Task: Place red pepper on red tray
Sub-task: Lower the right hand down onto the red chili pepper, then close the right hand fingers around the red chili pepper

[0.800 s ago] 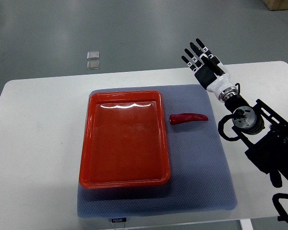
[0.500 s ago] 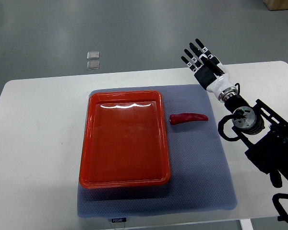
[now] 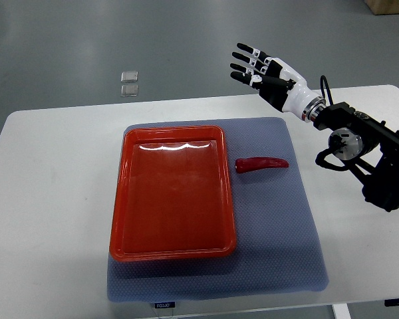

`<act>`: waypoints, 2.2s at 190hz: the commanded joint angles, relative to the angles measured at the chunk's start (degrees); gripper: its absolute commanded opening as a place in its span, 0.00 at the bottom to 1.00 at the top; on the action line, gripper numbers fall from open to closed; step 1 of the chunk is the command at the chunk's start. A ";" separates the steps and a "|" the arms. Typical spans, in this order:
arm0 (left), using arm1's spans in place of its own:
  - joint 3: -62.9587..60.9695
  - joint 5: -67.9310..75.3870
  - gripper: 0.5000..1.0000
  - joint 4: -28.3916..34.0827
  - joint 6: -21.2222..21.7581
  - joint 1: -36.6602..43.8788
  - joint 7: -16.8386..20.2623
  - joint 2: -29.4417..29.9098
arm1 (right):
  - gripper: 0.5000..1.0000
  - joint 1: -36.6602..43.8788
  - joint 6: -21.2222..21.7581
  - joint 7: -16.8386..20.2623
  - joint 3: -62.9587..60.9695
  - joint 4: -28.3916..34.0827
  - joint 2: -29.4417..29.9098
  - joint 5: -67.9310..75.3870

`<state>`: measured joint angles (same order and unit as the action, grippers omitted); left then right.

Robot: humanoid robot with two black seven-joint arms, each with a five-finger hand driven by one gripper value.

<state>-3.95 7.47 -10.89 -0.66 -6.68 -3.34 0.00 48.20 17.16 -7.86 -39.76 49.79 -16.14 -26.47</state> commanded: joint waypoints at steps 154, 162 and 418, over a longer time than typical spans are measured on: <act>0.08 0.08 1.00 -0.01 -0.04 0.00 0.00 0.00 | 0.81 21.41 -6.52 8.82 46.71 12.70 -10.22 -20.90; 0.09 0.08 1.00 -0.01 -0.04 0.00 0.00 0.00 | 0.81 20.97 -6.88 8.82 46.71 12.61 -10.05 -21.95; 0.17 0.00 1.00 0.08 0.05 0.00 0.00 0.00 | 0.00 19.38 -11.10 9.18 49.61 7.87 -9.43 -28.11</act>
<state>-3.80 7.51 -10.90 -0.61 -6.61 -3.34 0.00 66.30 5.92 1.40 10.64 57.36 -24.61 -55.06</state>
